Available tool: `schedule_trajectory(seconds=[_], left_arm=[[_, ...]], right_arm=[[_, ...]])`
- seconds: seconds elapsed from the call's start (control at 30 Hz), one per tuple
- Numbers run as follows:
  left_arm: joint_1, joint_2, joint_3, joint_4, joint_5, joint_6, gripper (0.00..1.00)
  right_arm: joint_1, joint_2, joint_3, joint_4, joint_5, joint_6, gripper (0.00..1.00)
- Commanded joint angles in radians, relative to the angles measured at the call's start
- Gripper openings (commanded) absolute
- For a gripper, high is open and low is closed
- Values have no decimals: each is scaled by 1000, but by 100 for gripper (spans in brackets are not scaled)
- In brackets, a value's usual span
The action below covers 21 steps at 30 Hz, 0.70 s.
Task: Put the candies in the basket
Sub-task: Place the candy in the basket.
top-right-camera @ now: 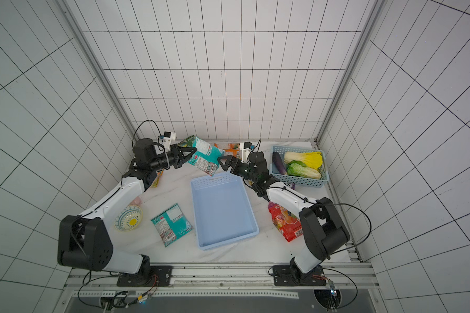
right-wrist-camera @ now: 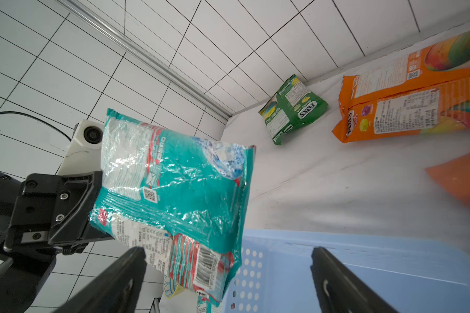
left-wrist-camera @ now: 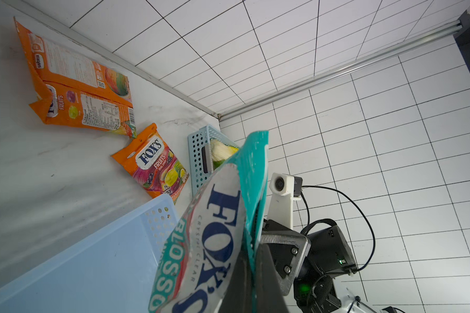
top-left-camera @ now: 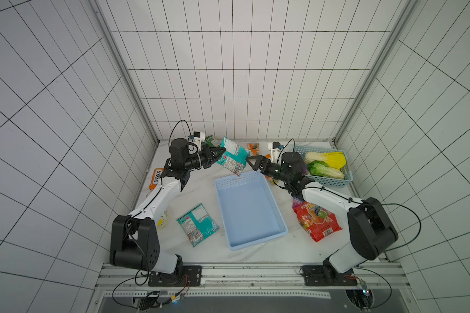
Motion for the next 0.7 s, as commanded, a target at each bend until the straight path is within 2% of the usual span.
schedule_trajectory(seconds=[0.0,0.17,0.27,0.3,0.37,0.47,0.5,0.6,0.63,0.67], left_arm=[[-15,-33,-5,106,44,-28,0],[-33,-30,-13,137,61,-48,0],[-36,-33,-18,139,55,-42,0],[-34,-32,-21,139,53,-42,0],[-26,-31,-22,139,48,-46,0],[-19,-33,-26,125,34,-26,0],[-18,-34,-30,115,28,-3,0],[-2,-41,-36,47,10,85,0],[5,-46,-34,8,-6,114,3],[12,-50,-34,-20,-22,139,10]], right_arm=[[7,40,-28,170,-59,77,96],[9,107,-17,271,-96,133,90],[13,120,-12,307,-123,137,81],[13,121,-7,314,-134,130,75],[11,113,1,302,-137,113,59],[9,81,-23,274,-134,79,12],[5,67,-32,251,-136,60,0],[-9,21,-34,161,-143,5,0],[-16,-1,-37,126,-132,-32,0],[-20,-22,-45,110,-125,-44,0]])
